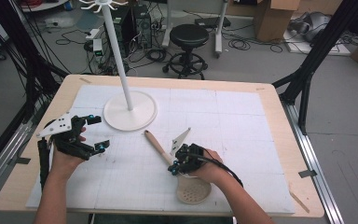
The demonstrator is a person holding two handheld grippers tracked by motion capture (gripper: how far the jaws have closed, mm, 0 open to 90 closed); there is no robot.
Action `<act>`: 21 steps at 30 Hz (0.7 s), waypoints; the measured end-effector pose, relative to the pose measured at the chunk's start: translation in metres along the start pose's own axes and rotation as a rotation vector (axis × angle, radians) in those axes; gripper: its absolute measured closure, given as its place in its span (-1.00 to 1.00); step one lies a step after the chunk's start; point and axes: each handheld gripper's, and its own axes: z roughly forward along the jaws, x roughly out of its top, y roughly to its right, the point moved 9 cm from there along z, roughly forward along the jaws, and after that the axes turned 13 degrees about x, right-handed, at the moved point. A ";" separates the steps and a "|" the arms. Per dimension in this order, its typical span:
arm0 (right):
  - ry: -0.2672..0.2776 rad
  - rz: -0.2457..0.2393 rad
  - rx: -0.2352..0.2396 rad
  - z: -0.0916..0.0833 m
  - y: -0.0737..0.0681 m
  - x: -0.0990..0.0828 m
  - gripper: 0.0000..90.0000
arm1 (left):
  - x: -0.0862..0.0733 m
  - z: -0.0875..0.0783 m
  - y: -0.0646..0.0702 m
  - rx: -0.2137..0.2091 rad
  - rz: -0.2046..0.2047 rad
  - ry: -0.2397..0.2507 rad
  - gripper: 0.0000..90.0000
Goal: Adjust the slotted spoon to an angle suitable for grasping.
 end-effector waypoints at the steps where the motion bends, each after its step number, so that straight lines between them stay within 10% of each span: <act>1: -0.007 -0.005 -0.002 0.001 -0.001 0.000 1.00 | 0.000 0.000 0.000 0.001 0.000 0.000 -0.96; 21: -0.023 0.093 -0.092 -0.031 0.024 -0.033 1.00 | 0.000 0.000 0.000 0.001 0.001 -0.003 -0.96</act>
